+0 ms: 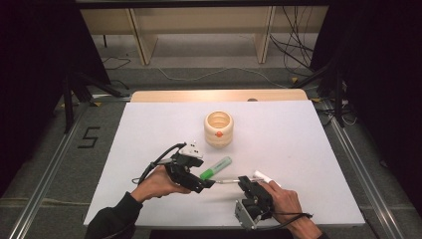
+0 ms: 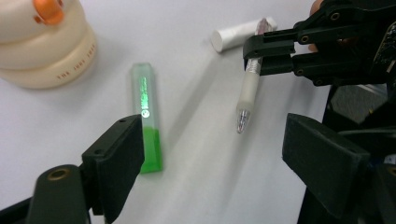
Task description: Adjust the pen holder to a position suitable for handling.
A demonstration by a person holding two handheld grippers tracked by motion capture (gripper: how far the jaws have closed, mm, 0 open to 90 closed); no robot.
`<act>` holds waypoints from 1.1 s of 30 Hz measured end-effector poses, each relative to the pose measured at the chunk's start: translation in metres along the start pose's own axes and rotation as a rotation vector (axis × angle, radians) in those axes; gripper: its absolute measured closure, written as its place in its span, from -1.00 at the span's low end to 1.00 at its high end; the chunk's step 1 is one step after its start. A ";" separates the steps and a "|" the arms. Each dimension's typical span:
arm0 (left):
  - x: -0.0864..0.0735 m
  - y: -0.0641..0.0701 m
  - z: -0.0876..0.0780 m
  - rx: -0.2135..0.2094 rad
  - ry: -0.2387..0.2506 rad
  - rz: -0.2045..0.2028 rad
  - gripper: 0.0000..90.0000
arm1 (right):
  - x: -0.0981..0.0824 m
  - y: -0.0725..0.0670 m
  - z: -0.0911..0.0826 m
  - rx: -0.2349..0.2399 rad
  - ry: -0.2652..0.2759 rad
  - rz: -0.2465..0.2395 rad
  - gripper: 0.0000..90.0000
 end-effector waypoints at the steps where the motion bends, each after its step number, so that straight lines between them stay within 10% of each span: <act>1: -0.002 0.000 -0.001 0.004 0.030 -0.001 -0.54 | -0.002 0.002 0.000 -0.001 -0.001 0.018 0.77; 9: -0.013 -0.003 -0.008 0.026 0.188 -0.027 -0.57 | -0.016 0.010 0.003 0.027 -0.006 0.157 0.77; 23: -0.023 -0.008 -0.016 0.052 0.301 -0.077 -0.58 | -0.027 0.016 0.005 0.041 0.009 0.283 0.76; 33: -0.030 -0.012 -0.020 0.084 0.369 -0.096 -0.60 | -0.042 0.028 0.006 0.134 0.110 0.603 0.77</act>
Point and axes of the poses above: each handheld gripper's, and its own axes: z roughly forward along the jaws, x roughly out of its top, y roughly to its right, the point moved 2 cm from there along z, roughly forward along the jaws, and after that the axes turned 15 degrees about -z, right-handed, at the moved point
